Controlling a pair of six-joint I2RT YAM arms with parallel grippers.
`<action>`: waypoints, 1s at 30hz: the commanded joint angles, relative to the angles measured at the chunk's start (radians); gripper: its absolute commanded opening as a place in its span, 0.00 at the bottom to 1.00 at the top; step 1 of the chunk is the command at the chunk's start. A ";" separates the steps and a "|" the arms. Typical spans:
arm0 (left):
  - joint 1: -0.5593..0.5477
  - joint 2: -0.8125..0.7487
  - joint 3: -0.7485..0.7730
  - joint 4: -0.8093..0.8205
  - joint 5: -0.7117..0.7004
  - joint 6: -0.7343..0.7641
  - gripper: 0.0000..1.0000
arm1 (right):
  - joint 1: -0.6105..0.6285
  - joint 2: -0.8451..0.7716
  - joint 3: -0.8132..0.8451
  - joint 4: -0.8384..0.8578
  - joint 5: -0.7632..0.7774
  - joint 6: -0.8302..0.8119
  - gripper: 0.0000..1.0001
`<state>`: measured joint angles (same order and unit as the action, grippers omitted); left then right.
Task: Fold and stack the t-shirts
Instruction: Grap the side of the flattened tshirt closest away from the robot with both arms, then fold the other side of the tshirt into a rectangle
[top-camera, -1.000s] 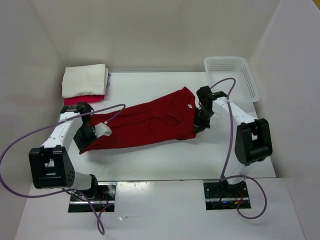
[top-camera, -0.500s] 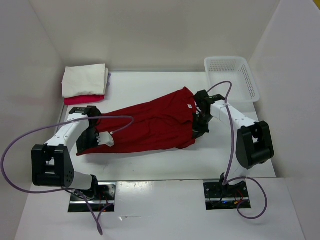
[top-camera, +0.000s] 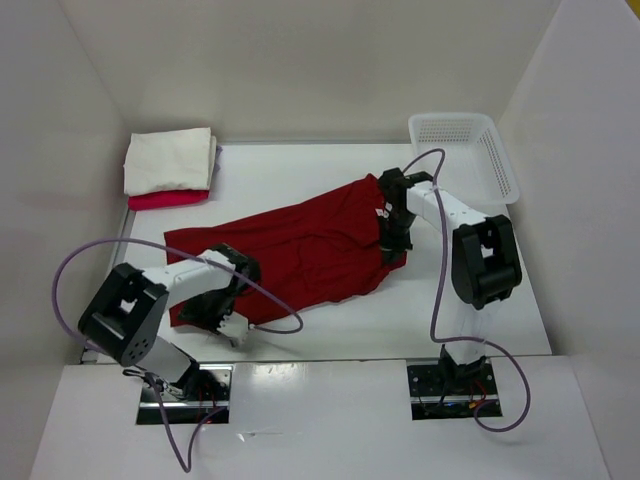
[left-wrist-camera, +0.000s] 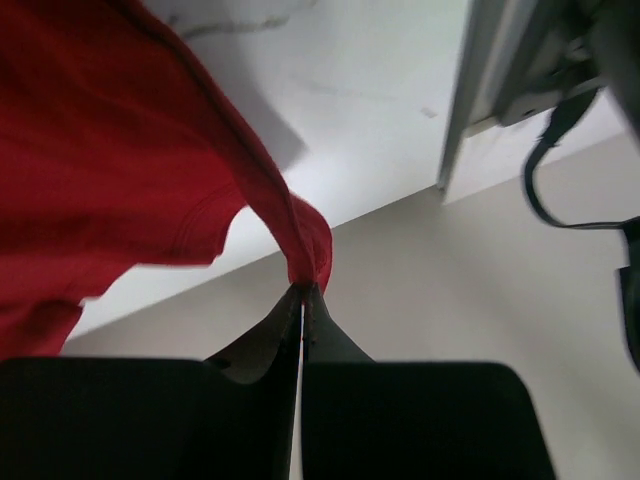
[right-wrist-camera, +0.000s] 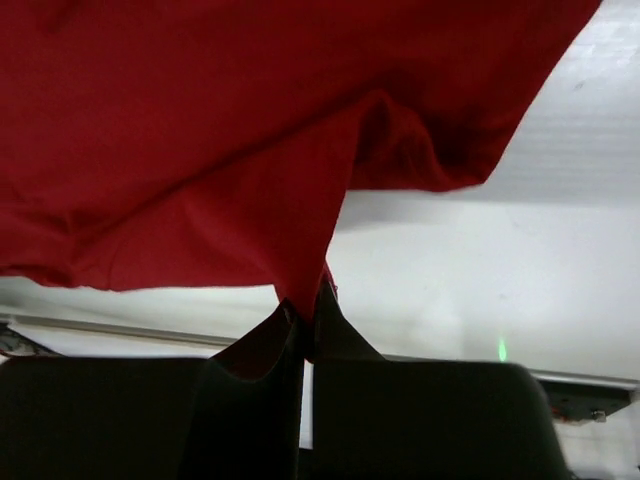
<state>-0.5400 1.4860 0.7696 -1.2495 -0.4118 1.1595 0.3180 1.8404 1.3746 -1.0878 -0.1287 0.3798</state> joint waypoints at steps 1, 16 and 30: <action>-0.006 0.083 0.034 -0.050 0.094 -0.059 0.00 | -0.046 0.022 0.101 -0.040 -0.015 -0.044 0.00; 0.503 0.235 0.396 -0.050 0.347 -0.123 0.00 | -0.071 0.356 0.676 -0.060 -0.052 -0.053 0.00; 0.713 0.372 0.556 0.005 0.355 -0.136 0.00 | -0.071 0.534 0.914 -0.050 -0.052 -0.044 0.00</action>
<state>0.1734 1.8217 1.3056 -1.2446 -0.0715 1.0389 0.2443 2.3375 2.2513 -1.1381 -0.1841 0.3428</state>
